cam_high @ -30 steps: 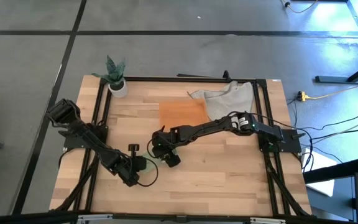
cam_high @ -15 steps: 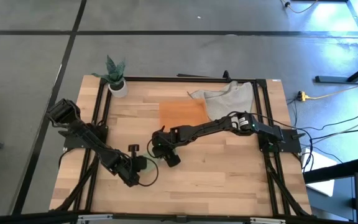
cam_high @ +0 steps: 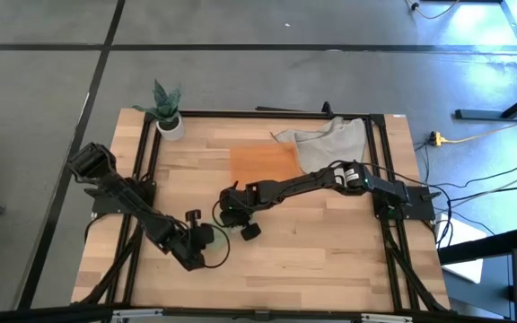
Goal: Roll microfiber towels into tight, uniform cylinder then place into a basket
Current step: Put the green microfiber towel into the orange bin
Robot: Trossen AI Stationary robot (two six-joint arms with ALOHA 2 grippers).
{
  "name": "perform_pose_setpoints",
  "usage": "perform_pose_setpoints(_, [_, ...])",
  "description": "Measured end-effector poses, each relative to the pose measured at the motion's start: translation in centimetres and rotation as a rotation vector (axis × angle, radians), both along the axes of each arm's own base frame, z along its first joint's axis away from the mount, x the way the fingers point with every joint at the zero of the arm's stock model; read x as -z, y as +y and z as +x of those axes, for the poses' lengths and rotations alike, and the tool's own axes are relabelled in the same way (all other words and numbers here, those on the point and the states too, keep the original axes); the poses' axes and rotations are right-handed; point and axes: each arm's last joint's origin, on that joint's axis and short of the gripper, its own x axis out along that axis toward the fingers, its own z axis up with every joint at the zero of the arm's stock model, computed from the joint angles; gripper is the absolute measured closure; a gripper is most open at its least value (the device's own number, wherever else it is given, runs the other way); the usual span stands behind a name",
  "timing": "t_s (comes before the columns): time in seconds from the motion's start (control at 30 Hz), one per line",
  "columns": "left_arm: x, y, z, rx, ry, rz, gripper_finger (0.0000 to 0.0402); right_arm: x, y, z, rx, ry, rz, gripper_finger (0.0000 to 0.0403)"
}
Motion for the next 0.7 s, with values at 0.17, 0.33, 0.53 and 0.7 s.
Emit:
perform_pose_setpoints(0.17, [-2.1,-0.8,0.9,0.018,0.002,0.009,0.0401,0.0,0.0,-0.1,0.0,0.01,-0.001,0.0355])
perform_pose_setpoints(0.33, [-4.8,-1.2,1.4,0.027,0.046,0.053,0.0401,0.1,0.0,-0.1,0.0,0.011,0.0,0.0351])
perform_pose_setpoints(0.53, [-8.0,-2.0,1.4,0.044,0.072,0.091,0.0401,-0.1,0.0,-0.1,0.024,0.024,0.015,0.0349])
perform_pose_setpoints(0.7, [-10.4,-3.1,0.8,0.082,0.081,0.1,0.0401,-1.4,0.0,0.0,0.044,0.054,0.024,0.0348])
